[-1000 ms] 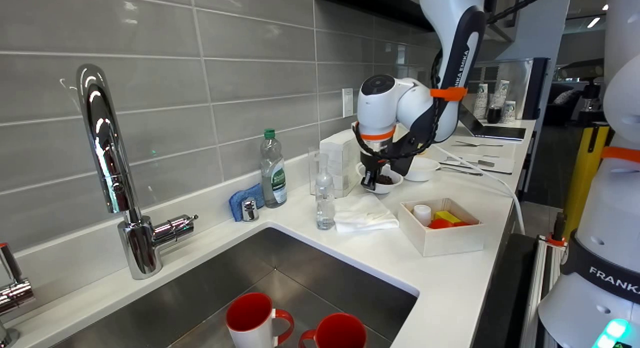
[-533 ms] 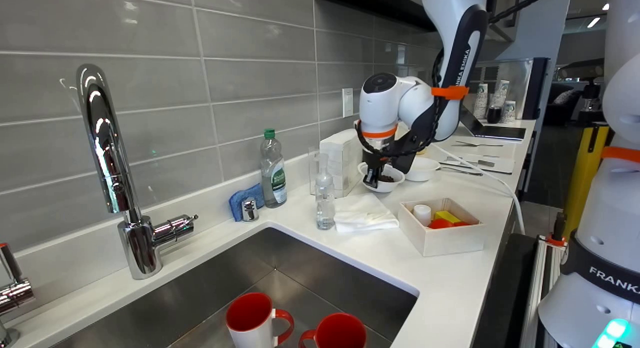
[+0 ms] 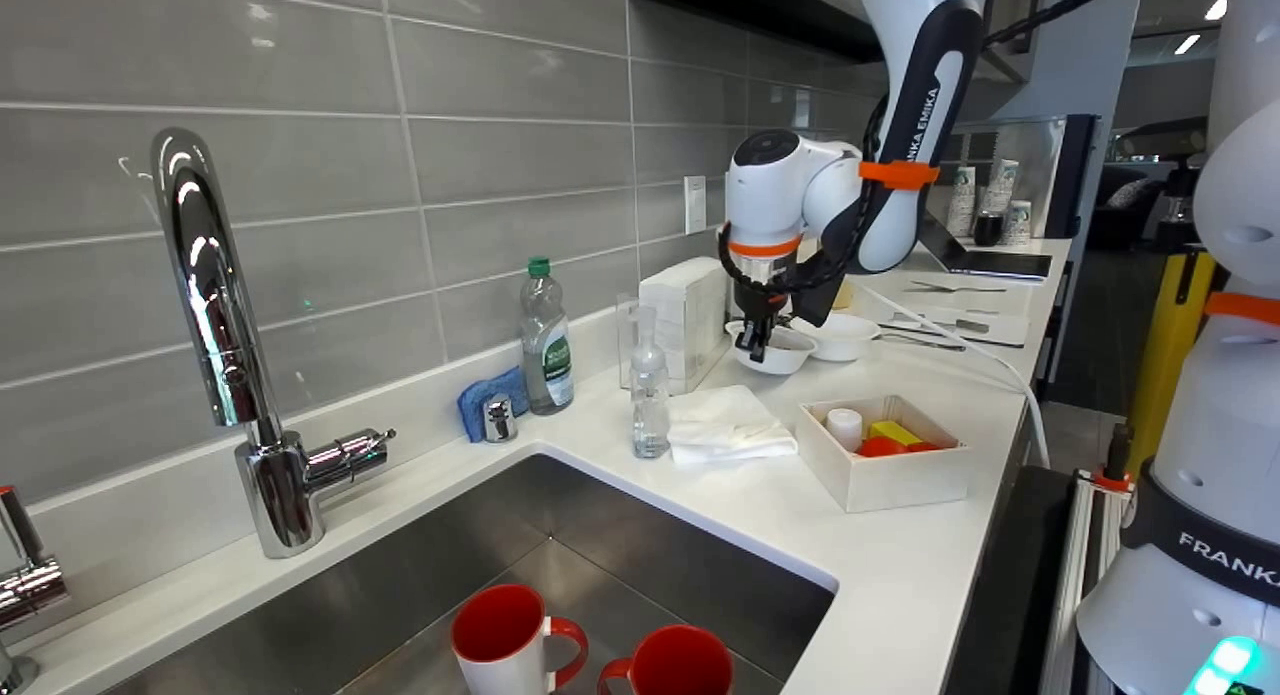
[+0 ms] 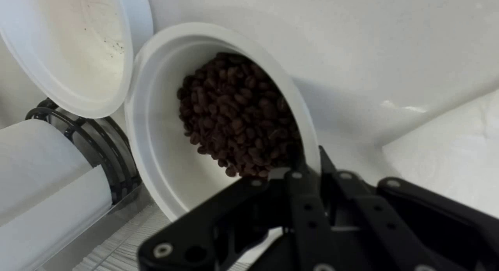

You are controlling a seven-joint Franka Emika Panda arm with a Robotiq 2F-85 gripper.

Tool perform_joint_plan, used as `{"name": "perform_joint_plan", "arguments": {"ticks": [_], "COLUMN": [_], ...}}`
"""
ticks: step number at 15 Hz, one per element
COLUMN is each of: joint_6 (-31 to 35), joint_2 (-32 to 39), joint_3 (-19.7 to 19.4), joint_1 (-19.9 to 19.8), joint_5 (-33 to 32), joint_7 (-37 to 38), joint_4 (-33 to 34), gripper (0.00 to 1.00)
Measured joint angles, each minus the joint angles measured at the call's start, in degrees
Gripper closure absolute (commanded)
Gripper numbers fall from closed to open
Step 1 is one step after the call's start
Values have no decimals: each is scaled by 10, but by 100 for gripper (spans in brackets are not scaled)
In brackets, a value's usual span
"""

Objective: Pour the contents out of the bowl on the left and into the bowl on the right.

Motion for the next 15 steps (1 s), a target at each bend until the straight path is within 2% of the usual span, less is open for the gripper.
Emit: {"name": "perform_joint_plan", "arguments": {"ticks": [9,15], "joint_6": [1,-1], "joint_2": [-38,-55], "joint_3": [1,17], "joint_1": [-5,-3], "joint_5": [14,33], "joint_7": [-24,-34], "joint_4": [-4,-5], "gripper": [100,100]}}
